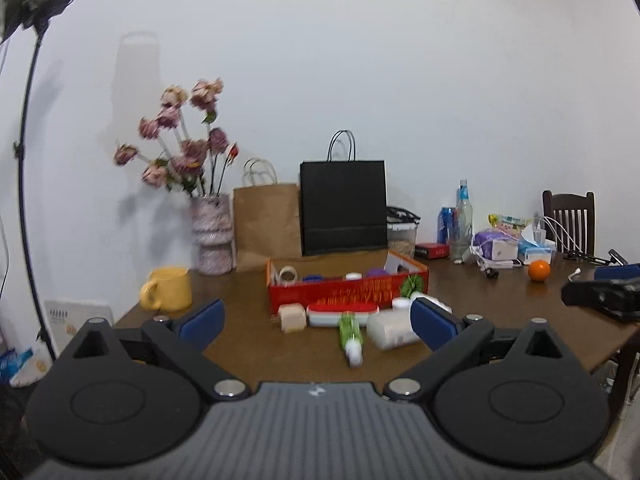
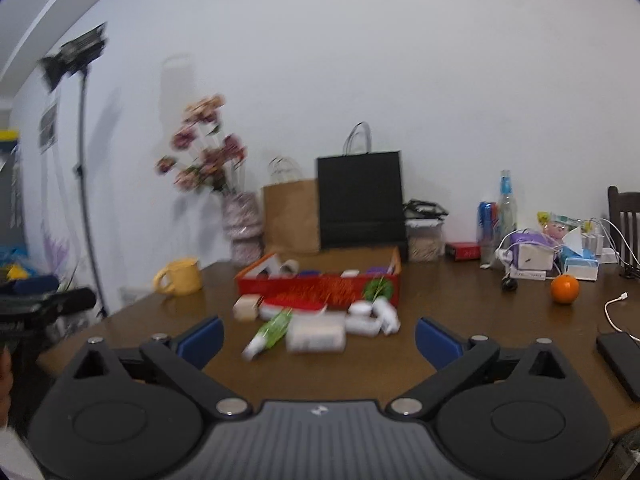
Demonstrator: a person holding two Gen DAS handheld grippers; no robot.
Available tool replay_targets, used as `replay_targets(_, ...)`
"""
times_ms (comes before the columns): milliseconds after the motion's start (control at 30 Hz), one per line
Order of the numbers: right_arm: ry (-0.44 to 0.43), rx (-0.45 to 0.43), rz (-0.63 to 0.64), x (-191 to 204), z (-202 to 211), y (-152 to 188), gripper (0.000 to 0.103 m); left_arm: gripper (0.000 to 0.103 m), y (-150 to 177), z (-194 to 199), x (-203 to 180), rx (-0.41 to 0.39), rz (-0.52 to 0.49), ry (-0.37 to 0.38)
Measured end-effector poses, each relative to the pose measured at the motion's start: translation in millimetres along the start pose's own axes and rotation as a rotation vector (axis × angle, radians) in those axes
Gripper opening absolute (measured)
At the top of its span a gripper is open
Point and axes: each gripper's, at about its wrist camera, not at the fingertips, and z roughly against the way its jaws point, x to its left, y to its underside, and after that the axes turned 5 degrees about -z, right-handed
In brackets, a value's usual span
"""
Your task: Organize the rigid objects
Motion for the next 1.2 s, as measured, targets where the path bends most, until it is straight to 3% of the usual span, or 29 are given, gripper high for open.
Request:
replay_targets(133,-0.014,0.06,0.04,11.3,15.5,13.8,0.103,0.102,15.4,21.3,13.2,0.048,0.04,-0.013)
replay_targets(333,-0.013,0.062,0.001,11.1,-2.7,8.9,0.103,0.102,12.3,7.7,24.1,0.068,0.057,-0.052)
replay_targets(567,0.018,0.112,-0.009,3.0,-34.1,19.6,0.102,0.102,24.5,-33.2,22.6,0.145,0.056,-0.03)
replay_targets(667,0.038,0.146,-0.007,-2.7,-54.4,15.7,0.096,0.101,31.3,-56.1,18.2,0.183,0.043,-0.002)
replay_targets(867,0.01,0.148,0.007,-12.9,-104.8,-4.7,0.089,0.102,28.6,-114.8,23.4,0.191,-0.01,0.065)
replay_targets(1100,-0.023,0.184,-0.036,-39.3,-212.5,-38.7,0.082,0.102,19.0,-232.4,50.6,0.222,-0.091,0.098)
replay_targets(1200,-0.026,0.21,-0.032,-50.2,-263.9,-45.9,0.078,0.102,18.9,-286.2,51.6,0.229,-0.206,0.04)
